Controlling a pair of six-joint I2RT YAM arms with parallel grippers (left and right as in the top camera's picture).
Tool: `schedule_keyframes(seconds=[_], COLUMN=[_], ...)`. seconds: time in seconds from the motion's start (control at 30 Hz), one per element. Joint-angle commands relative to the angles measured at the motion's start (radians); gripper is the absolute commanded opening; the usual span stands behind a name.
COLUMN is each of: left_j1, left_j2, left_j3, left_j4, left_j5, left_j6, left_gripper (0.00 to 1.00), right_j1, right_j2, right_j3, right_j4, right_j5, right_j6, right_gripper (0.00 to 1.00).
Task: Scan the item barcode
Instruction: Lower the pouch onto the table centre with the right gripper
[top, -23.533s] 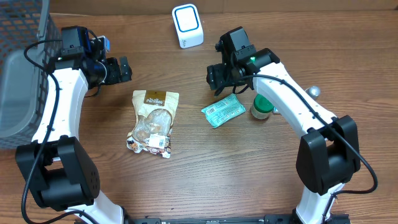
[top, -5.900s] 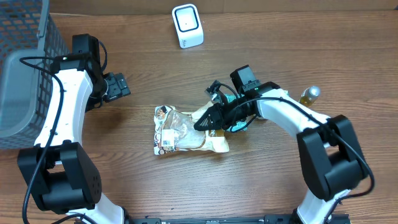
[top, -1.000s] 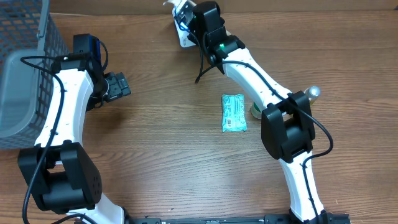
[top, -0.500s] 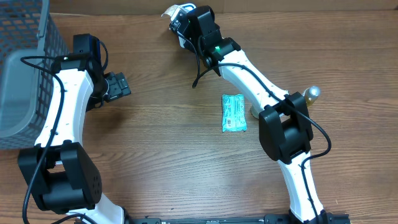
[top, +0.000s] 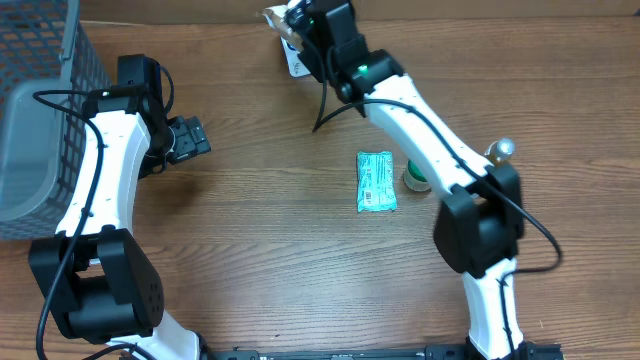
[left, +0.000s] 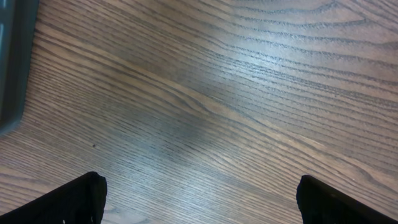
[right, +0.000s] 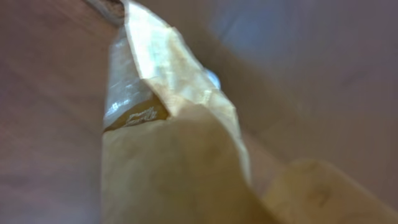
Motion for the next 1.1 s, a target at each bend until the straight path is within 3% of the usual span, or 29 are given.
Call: schedule_keyframes(seconds=[0.0, 0.2, 0.4, 0.57, 0.7, 0.73, 0.77, 1.07], left_j1=[-0.002, -0.002, -0.002, -0.002, -0.002, -0.002, -0.002, -0.002], left_j2=[-0.004, -0.004, -0.004, -0.004, -0.004, -0.004, -0.004, -0.004], left_j3=[0.019, 0.019, 0.019, 0.019, 0.019, 0.019, 0.019, 0.019], left_j4=[0.002, 0.002, 0.002, 0.002, 0.002, 0.002, 0.002, 0.002], left_j5=[-0.012, -0.012, -0.012, -0.012, -0.012, -0.012, -0.012, -0.012], left_j6=[-0.003, -0.003, -0.003, -0.003, -0.003, -0.003, -0.003, -0.003], left_gripper=[1.00, 0.99, 1.00, 1.00, 1.00, 0.99, 0.99, 1.00], right_j1=[-0.024, -0.044, -0.045, -0.045, -0.045, -0.045, -0.045, -0.045], right_j2=[-0.090, -0.088, -0.088, -0.088, -0.088, -0.088, -0.088, -0.088], right_j3=[0.012, 0.008, -0.034, -0.093, -0.137, -0.145, -0.151, -0.217], right_j4=[-0.131, -0.580, -0.856, -0.838, -0.773, -0.757, -0.738, -0.558], right_j5=[-0.129, -0.515, -0.610, -0.606, -0.606, -0.604, -0.589, -0.248], right_j6=[0.180, 0.180, 0.179, 0.175, 0.176, 0.176, 0.178, 0.476], right_gripper=[0.07, 0.08, 0.19, 0.36, 0.75, 0.92, 1.00, 1.00])
